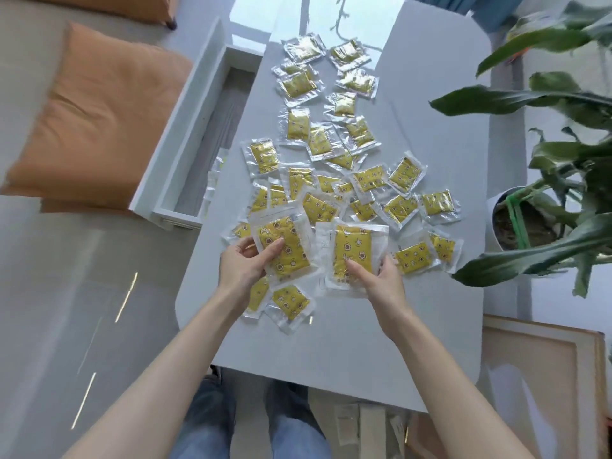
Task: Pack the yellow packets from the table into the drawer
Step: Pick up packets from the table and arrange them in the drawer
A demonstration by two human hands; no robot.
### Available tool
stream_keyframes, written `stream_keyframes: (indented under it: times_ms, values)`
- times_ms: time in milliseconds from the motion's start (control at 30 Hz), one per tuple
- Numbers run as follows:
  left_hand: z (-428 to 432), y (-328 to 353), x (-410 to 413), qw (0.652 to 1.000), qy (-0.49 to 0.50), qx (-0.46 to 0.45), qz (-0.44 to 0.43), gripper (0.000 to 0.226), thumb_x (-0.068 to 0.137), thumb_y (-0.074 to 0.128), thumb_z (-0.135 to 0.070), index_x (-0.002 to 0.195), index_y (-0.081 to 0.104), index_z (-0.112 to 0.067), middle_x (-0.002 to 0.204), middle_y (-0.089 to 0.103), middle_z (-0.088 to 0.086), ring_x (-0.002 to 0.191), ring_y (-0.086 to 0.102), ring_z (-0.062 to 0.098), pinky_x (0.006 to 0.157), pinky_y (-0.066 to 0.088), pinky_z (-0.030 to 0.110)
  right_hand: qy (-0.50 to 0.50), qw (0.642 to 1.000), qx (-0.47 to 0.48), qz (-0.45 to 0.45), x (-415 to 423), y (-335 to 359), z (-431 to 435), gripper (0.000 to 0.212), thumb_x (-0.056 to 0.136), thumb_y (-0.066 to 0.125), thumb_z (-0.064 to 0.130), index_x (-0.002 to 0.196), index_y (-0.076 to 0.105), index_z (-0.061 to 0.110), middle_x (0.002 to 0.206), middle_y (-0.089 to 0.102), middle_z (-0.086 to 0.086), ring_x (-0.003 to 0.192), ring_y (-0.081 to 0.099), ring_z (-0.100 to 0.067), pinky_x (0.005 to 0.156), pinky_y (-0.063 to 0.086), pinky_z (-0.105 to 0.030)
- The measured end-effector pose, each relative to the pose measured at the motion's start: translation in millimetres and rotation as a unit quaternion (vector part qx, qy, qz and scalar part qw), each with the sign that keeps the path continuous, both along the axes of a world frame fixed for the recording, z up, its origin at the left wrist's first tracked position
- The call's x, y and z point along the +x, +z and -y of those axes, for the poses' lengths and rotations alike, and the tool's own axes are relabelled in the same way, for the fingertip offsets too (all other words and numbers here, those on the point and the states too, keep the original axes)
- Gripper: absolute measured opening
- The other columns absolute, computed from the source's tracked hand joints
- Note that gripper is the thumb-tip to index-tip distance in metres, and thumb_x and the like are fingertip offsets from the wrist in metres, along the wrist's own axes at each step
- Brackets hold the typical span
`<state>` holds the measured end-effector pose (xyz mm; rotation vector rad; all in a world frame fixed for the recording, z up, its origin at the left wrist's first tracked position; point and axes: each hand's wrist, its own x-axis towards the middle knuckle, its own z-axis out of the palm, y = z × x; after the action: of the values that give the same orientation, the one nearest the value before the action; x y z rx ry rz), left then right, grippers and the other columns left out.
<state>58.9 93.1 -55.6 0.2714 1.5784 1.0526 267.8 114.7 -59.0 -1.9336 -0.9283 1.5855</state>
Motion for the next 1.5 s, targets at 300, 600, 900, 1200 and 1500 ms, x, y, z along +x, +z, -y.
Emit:
stream_keyframes:
  times_ms: [300,600,900,1200,1500]
  values:
    - [68,77,-91,0.997,0.045,0.056,-0.023,0.02,0.076,0.077,-0.018,0.092,0.066,-0.016,0.092,0.074,0.003,0.084,0.072,0.017,0.076,0.058,0.035,0.044,0.997,0.053,-0.041,-99,85,49,0.033,0.09,0.065,0.012,0.119,0.049,0.013,0.108,0.065,0.003,0.091,0.062,-0.002,0.062,0.048,-0.004]
    - [135,126,-244,0.999,0.008,0.048,-0.01,0.015,0.08,0.073,-0.021,0.094,0.069,-0.017,0.093,0.075,0.0,0.087,0.071,0.017,0.078,0.058,0.034,0.038,0.997,0.067,-0.023,-240,118,110,0.046,0.09,0.065,0.02,0.129,0.044,0.01,0.135,0.054,-0.008,0.122,0.053,-0.024,0.103,0.044,-0.041]
    - [135,164,-357,0.997,-0.047,0.017,0.06,0.037,0.084,0.059,0.011,0.12,0.059,-0.002,0.093,0.07,0.008,0.066,0.072,0.011,0.056,0.057,0.022,0.046,0.997,0.05,-0.028,-353,142,107,0.063,0.092,0.062,0.023,0.144,0.03,0.01,0.142,0.038,-0.005,0.119,0.038,-0.015,0.108,0.032,-0.041]
    - [48,159,-423,0.997,-0.069,0.008,0.043,0.047,0.084,0.061,0.009,0.129,0.051,0.004,0.112,0.065,0.018,0.066,0.071,0.008,0.06,0.059,0.022,-0.014,0.999,0.024,-0.045,-414,130,36,0.067,0.091,0.063,0.02,0.147,0.027,0.01,0.146,0.038,0.001,0.135,0.037,-0.02,0.109,0.033,-0.035]
    - [-81,172,-455,0.993,-0.117,-0.018,0.022,0.041,0.081,0.068,0.001,0.119,0.056,-0.008,0.097,0.069,0.008,0.071,0.07,0.012,0.062,0.06,0.023,-0.118,0.99,-0.048,-0.062,-452,131,-58,0.053,0.089,0.065,0.019,0.136,0.04,0.014,0.13,0.056,-0.004,0.118,0.054,-0.022,0.101,0.042,-0.041]
